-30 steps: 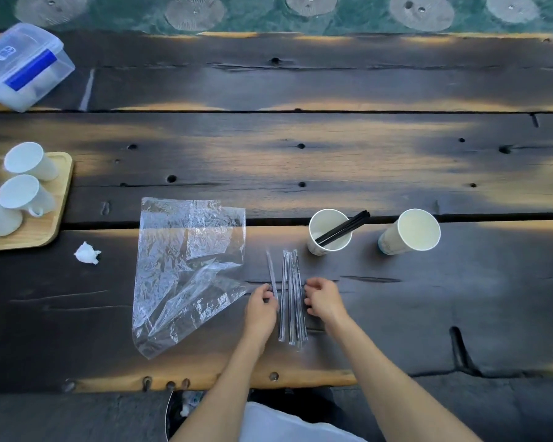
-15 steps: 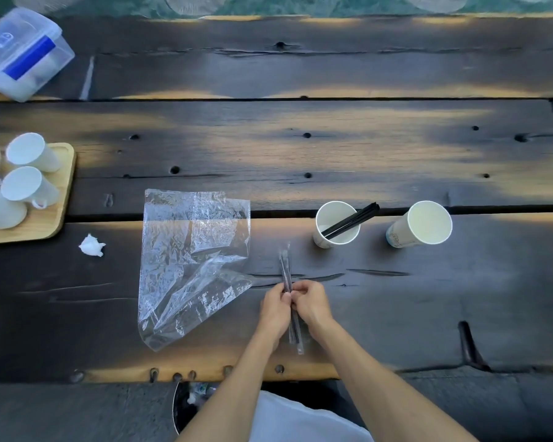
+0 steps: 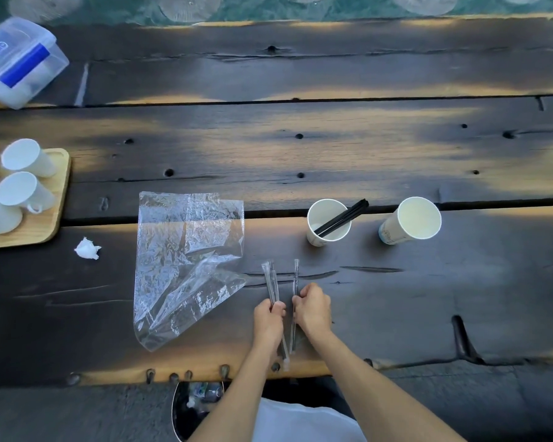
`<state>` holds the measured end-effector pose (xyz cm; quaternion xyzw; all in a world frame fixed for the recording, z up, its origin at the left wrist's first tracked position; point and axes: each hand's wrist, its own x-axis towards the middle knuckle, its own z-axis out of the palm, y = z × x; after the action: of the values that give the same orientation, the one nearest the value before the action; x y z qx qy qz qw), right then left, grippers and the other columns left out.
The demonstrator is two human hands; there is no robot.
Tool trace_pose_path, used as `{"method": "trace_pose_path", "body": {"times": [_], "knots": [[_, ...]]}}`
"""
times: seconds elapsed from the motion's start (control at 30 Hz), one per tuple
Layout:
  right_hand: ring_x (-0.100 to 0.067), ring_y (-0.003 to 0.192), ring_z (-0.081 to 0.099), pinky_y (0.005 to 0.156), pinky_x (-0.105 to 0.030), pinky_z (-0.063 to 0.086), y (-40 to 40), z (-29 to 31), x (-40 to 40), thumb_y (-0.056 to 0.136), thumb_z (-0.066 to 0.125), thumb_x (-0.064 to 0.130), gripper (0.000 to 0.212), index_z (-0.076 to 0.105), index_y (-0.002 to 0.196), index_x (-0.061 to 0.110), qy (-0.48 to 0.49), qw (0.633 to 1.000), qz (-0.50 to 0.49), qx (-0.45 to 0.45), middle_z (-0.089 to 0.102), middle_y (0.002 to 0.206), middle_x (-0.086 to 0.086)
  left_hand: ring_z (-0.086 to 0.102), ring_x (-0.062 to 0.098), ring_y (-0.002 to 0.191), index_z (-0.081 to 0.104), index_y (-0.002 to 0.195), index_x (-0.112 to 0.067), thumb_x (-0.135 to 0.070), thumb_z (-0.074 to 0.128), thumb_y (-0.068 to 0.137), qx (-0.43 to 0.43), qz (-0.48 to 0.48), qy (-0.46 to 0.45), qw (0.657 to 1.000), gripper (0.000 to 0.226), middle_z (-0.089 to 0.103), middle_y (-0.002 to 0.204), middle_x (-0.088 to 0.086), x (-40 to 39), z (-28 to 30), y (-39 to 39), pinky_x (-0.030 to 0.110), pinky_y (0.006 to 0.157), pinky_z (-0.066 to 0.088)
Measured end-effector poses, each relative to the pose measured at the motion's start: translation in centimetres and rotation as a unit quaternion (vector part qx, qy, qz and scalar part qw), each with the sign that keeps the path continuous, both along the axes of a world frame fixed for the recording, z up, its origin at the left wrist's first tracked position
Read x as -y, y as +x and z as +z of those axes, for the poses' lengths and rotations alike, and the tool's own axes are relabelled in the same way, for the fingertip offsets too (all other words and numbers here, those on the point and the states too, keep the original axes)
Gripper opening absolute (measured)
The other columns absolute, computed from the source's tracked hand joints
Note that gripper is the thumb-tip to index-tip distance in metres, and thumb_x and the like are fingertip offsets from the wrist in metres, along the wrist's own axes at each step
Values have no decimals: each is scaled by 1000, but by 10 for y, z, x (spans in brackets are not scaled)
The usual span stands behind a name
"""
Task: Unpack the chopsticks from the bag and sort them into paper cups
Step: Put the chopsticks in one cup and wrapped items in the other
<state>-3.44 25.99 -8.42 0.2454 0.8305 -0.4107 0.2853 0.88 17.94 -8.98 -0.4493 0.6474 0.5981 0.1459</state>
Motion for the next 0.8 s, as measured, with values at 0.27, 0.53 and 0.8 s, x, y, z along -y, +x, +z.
{"method": "trace_pose_path", "body": {"times": [0.27, 0.53, 0.8], "knots": [[-36, 86, 66, 67, -34, 50, 0, -2, 2, 86, 56, 13, 10, 62, 87, 5, 99, 966, 232, 46, 67, 93, -20, 53, 18, 61, 50, 77, -5, -2, 49, 95, -9, 21, -14, 1000, 18, 61, 69, 9, 1, 3, 9, 27, 60, 42], [-16, 56, 52, 51, -22, 44, 1, 5, -20, 85, 64, 11, 13, 58, 72, 12, -138, 979, 151, 22, 62, 62, -6, 57, 12, 43, 53, 82, -7, -8, 36, 102, 3, -84, 46, 995, 26, 59, 67, 9, 0, 15, 2, 22, 44, 48], [-30, 74, 60, 83, -47, 53, -11, 21, -77, 95, 53, -5, 20, 55, 115, -5, -410, 907, 4, 93, 67, 94, -16, 41, 10, 44, 54, 78, -9, -14, 39, 106, -26, -143, 233, 962, 32, 52, 62, 5, -13, 33, -4, 21, 41, 31]]}}
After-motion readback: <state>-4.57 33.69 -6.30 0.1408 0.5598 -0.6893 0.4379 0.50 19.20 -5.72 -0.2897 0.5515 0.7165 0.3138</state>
